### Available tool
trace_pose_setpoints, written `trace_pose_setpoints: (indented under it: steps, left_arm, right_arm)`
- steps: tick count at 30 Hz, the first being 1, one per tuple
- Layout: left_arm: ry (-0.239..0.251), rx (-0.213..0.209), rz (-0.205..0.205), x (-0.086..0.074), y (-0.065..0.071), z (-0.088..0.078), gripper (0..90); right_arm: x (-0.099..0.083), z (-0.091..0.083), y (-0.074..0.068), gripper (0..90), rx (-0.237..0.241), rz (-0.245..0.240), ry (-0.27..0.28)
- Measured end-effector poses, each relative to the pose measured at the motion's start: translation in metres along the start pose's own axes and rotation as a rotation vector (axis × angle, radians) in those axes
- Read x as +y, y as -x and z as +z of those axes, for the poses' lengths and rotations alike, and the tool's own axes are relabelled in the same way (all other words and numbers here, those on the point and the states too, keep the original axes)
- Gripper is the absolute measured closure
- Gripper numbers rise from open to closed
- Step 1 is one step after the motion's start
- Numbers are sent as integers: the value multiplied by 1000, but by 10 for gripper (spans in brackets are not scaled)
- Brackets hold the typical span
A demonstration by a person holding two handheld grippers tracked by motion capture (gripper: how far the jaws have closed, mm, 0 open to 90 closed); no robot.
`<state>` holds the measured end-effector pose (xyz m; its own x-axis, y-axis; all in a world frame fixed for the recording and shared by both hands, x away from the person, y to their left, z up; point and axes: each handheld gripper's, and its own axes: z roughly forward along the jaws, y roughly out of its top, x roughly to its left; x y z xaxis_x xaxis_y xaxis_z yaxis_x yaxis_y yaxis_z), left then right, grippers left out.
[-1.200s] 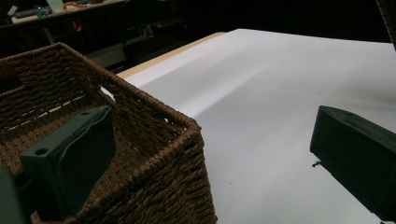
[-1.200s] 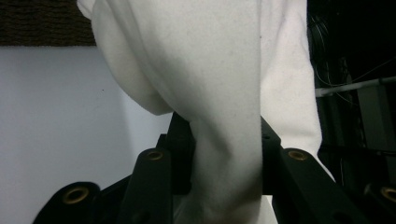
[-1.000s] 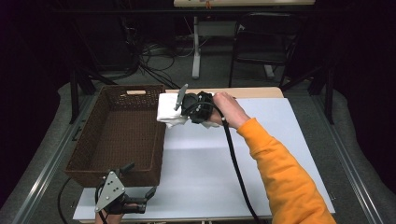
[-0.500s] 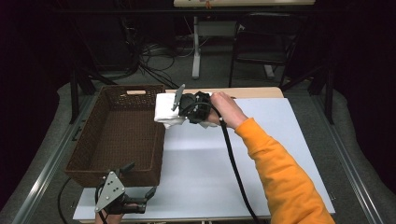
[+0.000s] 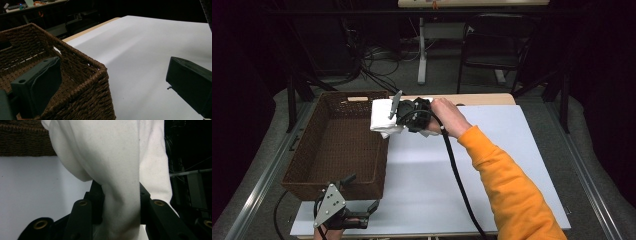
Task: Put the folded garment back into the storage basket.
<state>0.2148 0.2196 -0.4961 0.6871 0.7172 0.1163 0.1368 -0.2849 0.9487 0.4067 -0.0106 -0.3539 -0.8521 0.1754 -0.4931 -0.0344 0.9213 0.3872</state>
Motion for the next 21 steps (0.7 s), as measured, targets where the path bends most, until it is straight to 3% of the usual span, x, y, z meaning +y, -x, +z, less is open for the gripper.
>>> trace_pose_setpoints:
  steps: [21]
  left_arm:
    - [3, -1, -2, 0, 0, 0, 0]
  right_arm:
    - [11, 2, 1, 674, -12, -14, 11]
